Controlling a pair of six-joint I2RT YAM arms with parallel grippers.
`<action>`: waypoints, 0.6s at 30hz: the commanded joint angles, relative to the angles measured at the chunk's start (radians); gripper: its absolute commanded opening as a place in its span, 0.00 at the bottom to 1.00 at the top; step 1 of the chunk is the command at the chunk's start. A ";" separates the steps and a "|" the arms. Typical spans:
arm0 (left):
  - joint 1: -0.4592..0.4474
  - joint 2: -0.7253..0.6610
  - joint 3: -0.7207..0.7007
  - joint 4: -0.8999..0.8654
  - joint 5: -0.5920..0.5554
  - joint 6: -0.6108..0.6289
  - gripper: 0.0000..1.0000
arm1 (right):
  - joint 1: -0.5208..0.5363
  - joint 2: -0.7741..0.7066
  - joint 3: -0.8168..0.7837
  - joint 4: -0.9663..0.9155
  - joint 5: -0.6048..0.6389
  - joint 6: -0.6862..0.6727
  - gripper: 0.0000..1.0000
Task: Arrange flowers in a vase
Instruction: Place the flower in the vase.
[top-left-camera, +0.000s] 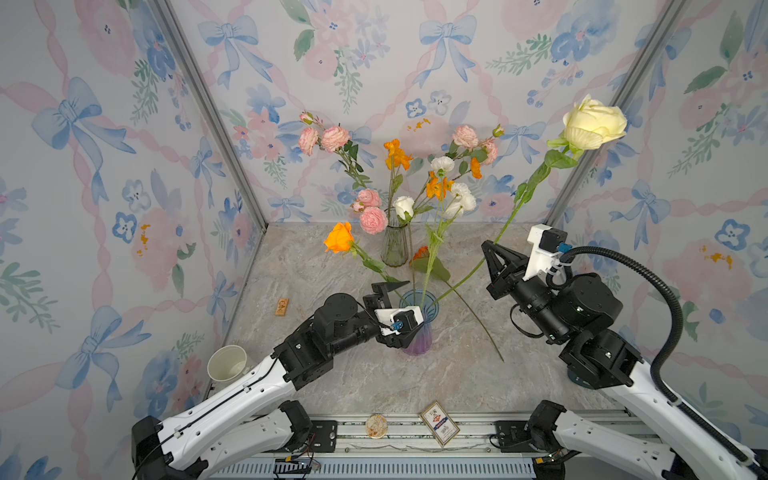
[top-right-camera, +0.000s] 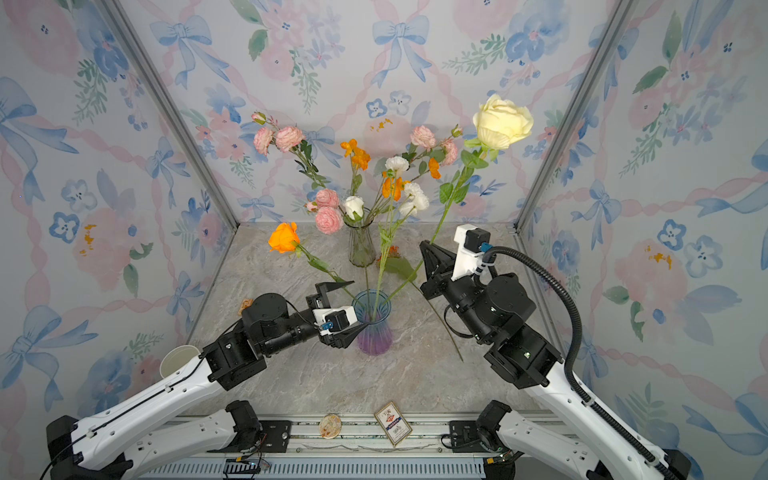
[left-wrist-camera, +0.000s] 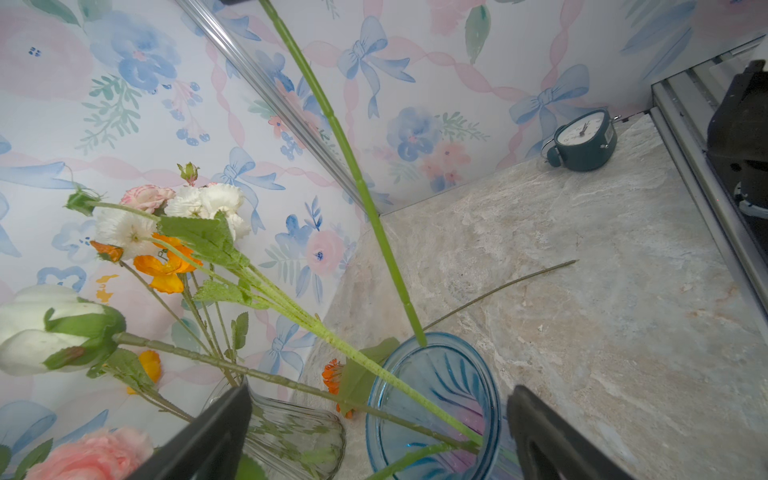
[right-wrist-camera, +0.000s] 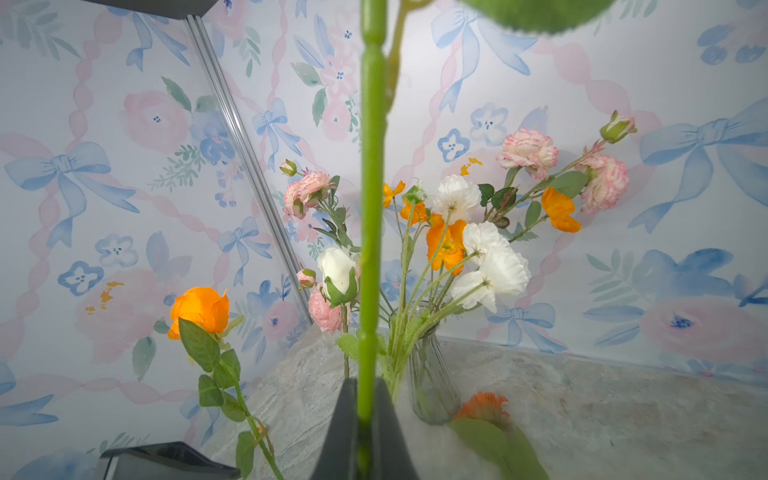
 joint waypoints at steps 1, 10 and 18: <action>0.003 0.003 0.016 0.000 0.009 -0.004 0.98 | 0.015 0.038 -0.039 0.121 -0.008 0.042 0.00; 0.004 -0.005 0.013 0.004 0.006 -0.004 0.98 | 0.070 0.116 -0.156 0.255 0.046 0.076 0.00; 0.004 0.004 0.013 0.004 0.007 -0.004 0.98 | 0.094 0.118 -0.259 0.353 0.108 0.108 0.00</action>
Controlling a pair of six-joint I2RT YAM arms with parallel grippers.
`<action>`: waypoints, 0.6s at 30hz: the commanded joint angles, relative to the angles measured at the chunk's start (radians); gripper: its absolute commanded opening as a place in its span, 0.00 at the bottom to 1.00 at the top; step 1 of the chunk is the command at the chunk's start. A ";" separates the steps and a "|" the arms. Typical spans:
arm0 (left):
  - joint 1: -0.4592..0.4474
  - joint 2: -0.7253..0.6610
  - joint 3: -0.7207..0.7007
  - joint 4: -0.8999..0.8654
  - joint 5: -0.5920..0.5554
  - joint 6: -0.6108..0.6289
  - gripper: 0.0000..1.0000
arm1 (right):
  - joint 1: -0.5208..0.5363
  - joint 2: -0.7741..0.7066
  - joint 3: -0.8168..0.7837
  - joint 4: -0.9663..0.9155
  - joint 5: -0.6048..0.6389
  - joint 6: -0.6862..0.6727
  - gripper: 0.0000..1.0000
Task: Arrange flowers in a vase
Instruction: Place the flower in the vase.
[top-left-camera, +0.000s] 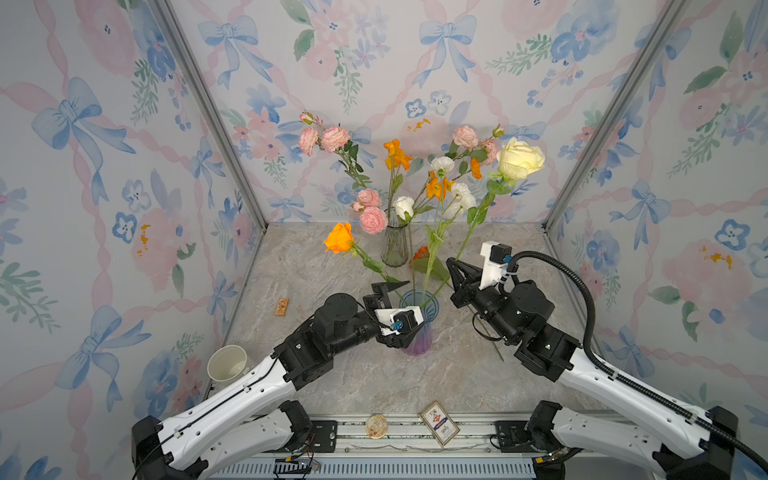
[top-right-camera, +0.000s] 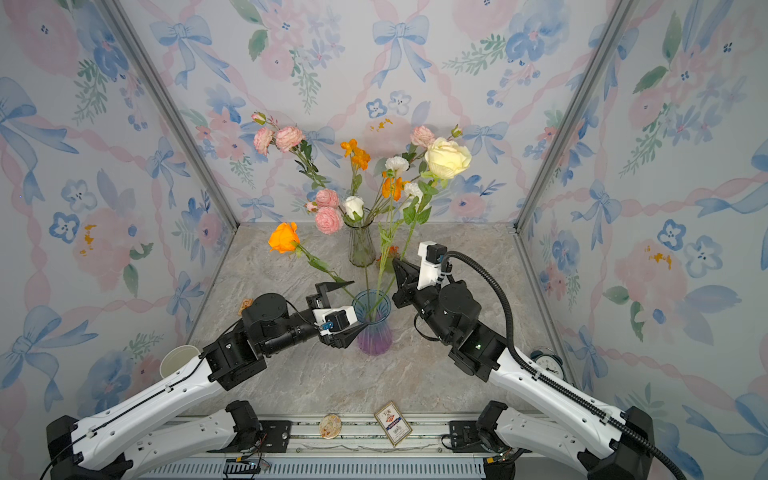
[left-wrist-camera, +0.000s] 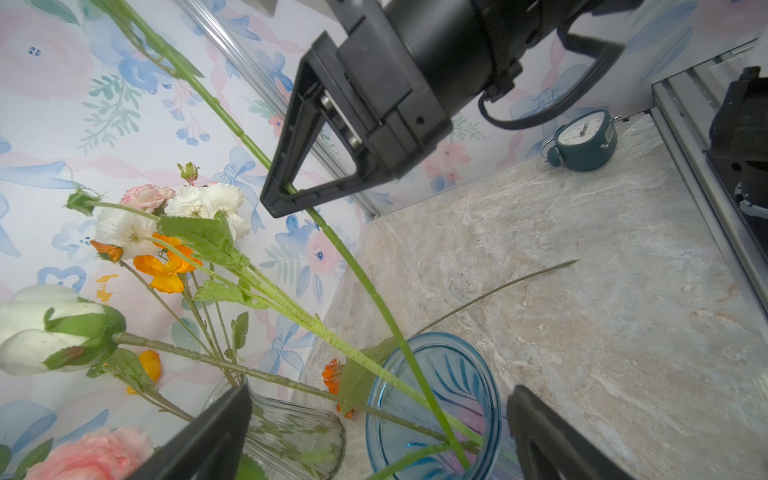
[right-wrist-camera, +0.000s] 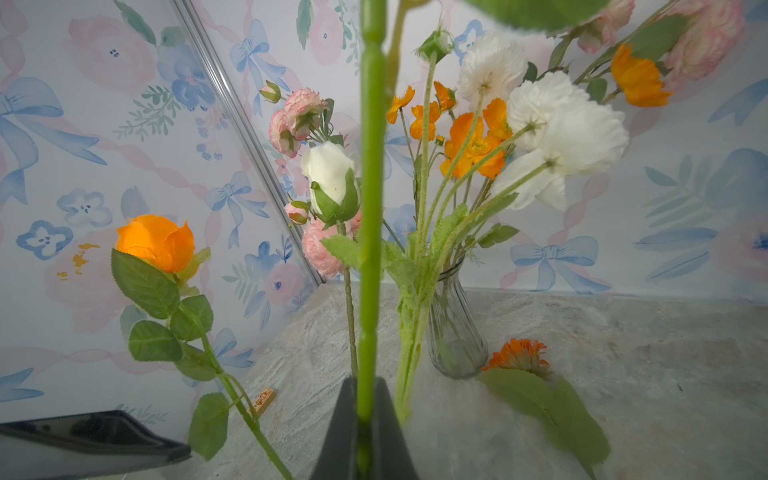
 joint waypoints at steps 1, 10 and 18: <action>0.004 0.004 0.013 0.003 0.007 -0.003 0.98 | 0.023 -0.007 -0.056 0.128 0.052 0.017 0.00; 0.004 0.017 0.010 0.004 0.003 -0.003 0.98 | 0.111 0.044 -0.176 0.390 0.108 -0.115 0.00; 0.005 0.016 0.006 0.008 0.003 -0.003 0.98 | 0.128 0.078 -0.224 0.458 0.135 -0.116 0.01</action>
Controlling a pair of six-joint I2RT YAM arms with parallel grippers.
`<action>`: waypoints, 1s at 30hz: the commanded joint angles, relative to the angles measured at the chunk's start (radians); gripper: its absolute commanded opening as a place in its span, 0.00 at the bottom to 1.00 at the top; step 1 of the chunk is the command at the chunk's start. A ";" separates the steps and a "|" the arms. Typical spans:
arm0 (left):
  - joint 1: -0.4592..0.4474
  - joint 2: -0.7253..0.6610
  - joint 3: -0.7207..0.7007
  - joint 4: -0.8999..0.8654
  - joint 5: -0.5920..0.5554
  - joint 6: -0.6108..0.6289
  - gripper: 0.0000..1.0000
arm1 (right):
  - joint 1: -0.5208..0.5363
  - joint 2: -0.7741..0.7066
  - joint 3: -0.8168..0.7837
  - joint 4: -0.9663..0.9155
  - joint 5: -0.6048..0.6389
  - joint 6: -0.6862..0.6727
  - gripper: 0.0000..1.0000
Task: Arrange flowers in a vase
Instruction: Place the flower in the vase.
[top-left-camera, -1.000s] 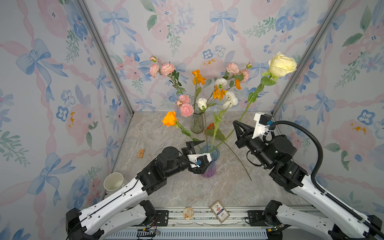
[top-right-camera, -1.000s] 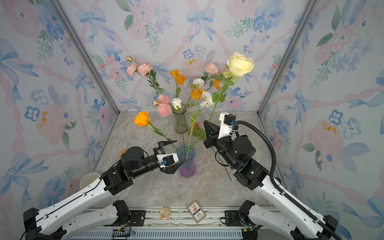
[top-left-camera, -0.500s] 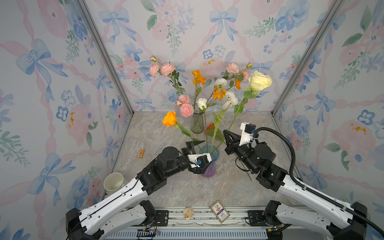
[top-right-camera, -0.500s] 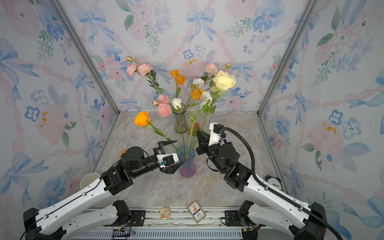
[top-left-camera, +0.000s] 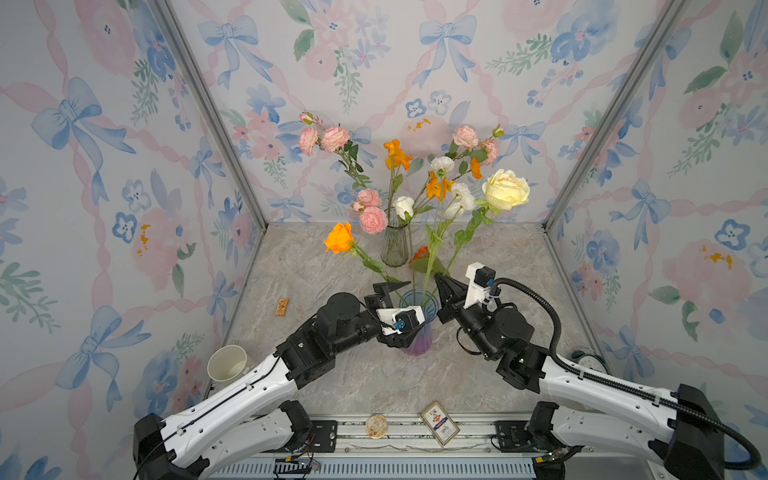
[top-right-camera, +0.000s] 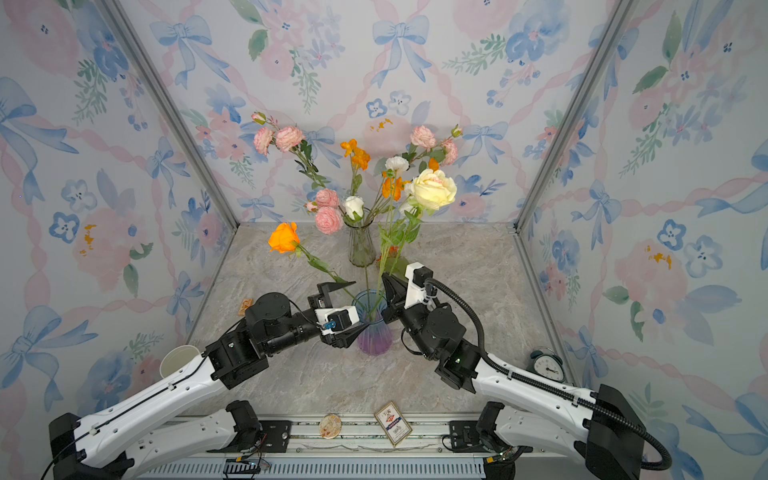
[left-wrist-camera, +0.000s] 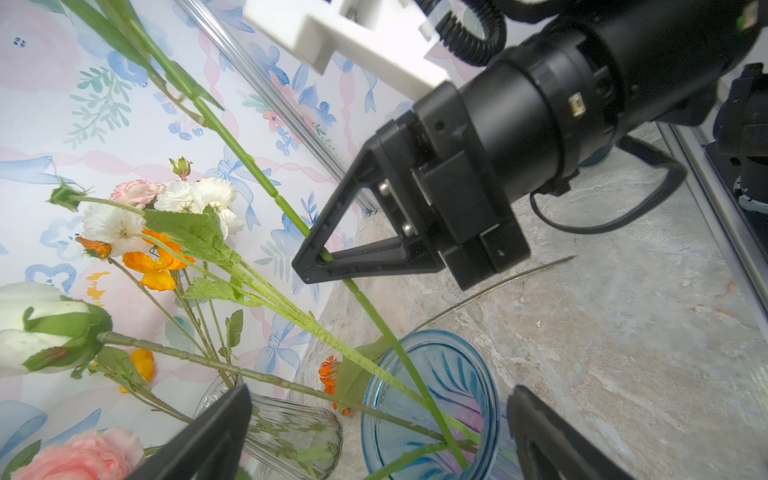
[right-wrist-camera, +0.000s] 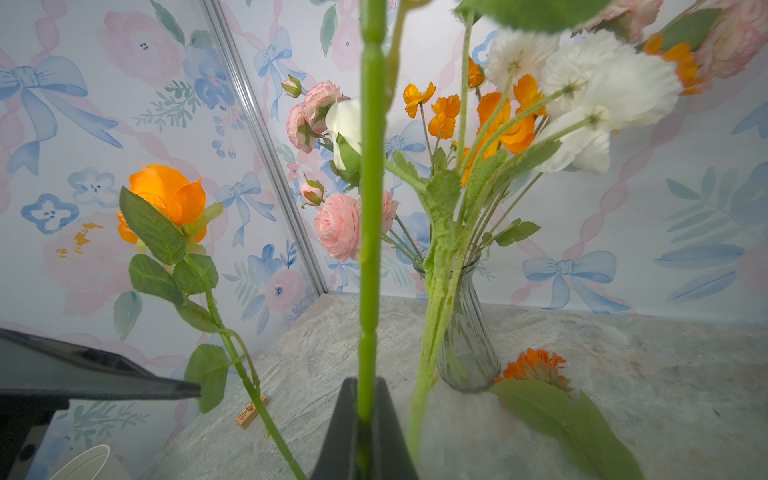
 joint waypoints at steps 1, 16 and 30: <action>0.005 0.001 0.006 0.009 0.005 -0.003 0.98 | 0.016 0.007 -0.026 0.088 0.030 -0.012 0.03; 0.005 0.009 0.005 0.010 0.009 -0.004 0.98 | 0.039 0.023 -0.067 0.039 0.056 0.005 0.18; 0.005 0.015 0.005 0.011 0.010 -0.005 0.98 | 0.052 -0.118 -0.115 -0.094 0.101 -0.008 0.28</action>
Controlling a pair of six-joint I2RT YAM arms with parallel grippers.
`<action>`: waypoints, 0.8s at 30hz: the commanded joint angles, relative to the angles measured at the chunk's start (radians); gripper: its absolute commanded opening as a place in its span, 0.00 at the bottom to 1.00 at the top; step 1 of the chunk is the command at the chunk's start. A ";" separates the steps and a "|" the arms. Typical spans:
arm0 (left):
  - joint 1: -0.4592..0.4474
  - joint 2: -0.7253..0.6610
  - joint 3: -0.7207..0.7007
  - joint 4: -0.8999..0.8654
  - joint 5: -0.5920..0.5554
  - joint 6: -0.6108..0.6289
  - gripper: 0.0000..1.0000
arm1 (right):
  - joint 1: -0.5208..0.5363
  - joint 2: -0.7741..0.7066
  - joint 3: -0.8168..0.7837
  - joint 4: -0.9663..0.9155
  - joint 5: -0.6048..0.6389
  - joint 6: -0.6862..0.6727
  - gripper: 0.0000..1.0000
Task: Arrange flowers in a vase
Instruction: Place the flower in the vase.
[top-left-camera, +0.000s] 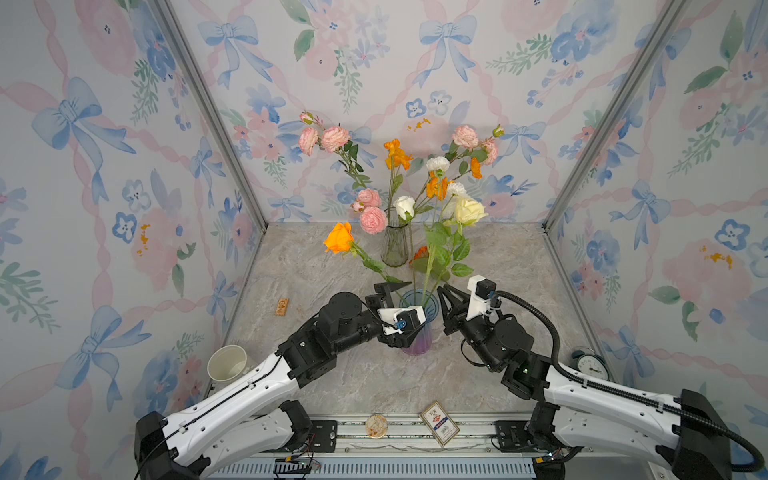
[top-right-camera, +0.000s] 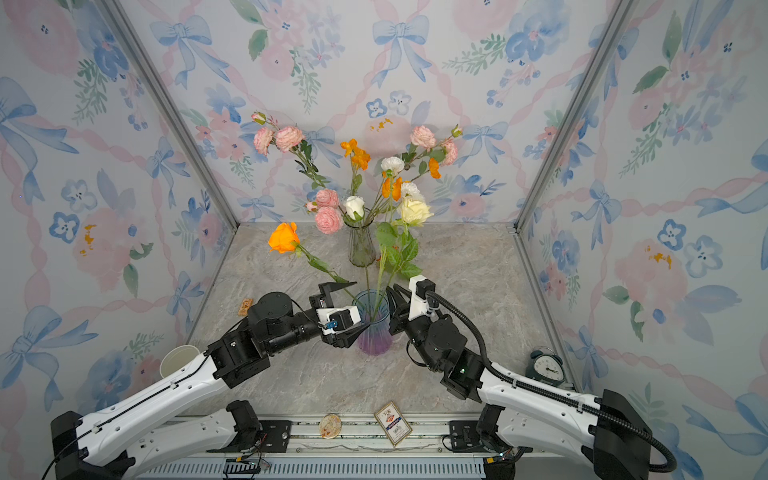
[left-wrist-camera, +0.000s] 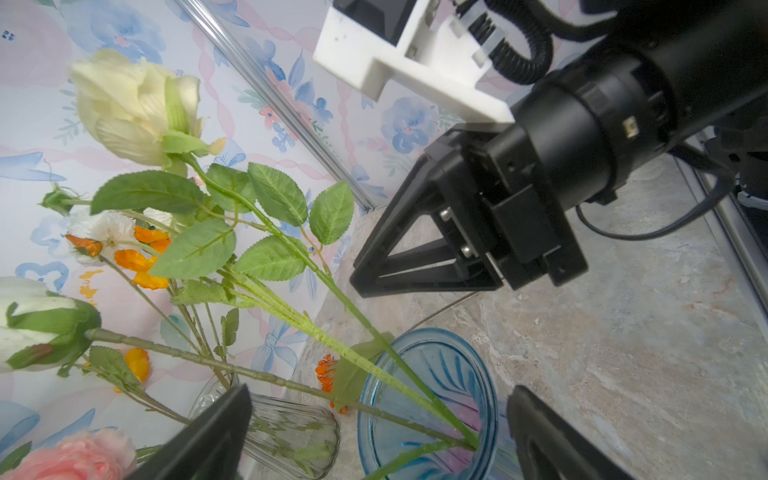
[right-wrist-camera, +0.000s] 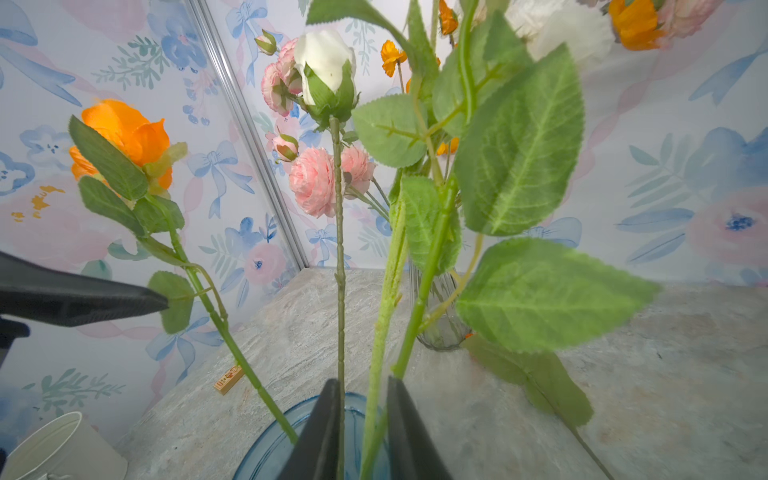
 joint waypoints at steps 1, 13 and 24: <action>0.005 0.006 0.005 0.010 0.007 -0.004 0.98 | 0.016 -0.039 -0.021 -0.040 0.030 -0.008 0.29; 0.004 0.007 0.006 0.008 0.022 -0.008 0.98 | 0.062 -0.144 0.021 -0.304 0.076 0.007 0.66; -0.046 0.038 0.019 0.010 0.003 -0.026 0.98 | 0.048 -0.339 -0.029 -0.612 0.251 0.041 0.78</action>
